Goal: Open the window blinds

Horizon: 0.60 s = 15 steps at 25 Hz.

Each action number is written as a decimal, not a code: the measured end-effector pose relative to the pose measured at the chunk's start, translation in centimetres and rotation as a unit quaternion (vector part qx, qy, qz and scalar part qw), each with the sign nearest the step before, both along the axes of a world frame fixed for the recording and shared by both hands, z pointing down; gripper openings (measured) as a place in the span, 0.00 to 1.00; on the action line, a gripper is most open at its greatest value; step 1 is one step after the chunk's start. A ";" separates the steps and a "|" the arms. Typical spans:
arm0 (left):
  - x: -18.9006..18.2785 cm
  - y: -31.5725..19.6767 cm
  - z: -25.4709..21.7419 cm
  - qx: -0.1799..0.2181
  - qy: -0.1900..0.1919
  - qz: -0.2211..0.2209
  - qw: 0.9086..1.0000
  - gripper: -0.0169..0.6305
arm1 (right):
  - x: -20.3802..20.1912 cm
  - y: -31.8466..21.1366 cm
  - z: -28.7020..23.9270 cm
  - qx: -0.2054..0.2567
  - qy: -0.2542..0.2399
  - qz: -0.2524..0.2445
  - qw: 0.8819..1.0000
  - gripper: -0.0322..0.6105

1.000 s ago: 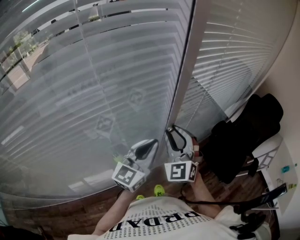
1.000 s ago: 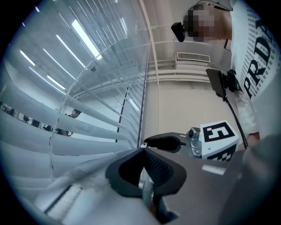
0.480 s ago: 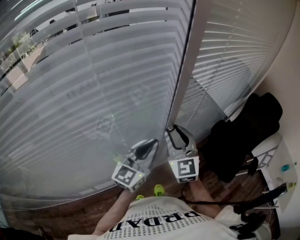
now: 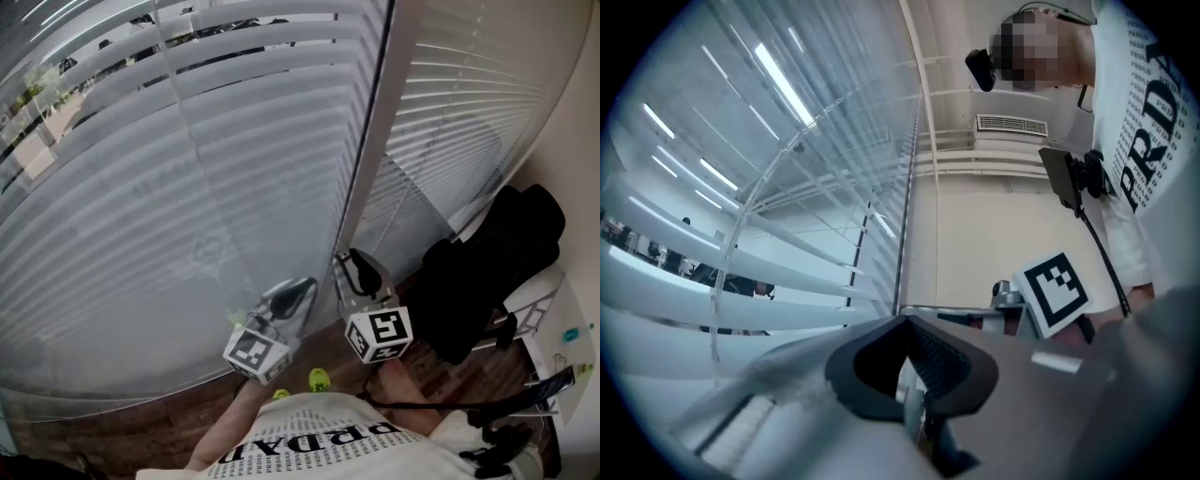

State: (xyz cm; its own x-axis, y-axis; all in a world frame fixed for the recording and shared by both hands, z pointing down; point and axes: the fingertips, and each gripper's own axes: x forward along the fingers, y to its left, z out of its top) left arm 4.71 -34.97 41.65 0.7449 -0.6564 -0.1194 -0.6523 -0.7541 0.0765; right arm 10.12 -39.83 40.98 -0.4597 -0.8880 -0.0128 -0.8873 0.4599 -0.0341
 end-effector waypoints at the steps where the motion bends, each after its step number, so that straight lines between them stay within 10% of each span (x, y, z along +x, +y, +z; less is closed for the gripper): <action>1: 0.0 0.0 -0.1 -0.001 0.002 -0.001 1.000 0.01 | 0.0 0.0 0.0 -0.005 -0.013 -0.002 1.000 0.26; 15: 0.2 0.1 0.5 -0.002 0.005 -0.002 1.000 0.01 | 0.5 -0.5 0.8 -0.061 -0.152 -0.021 0.986 0.26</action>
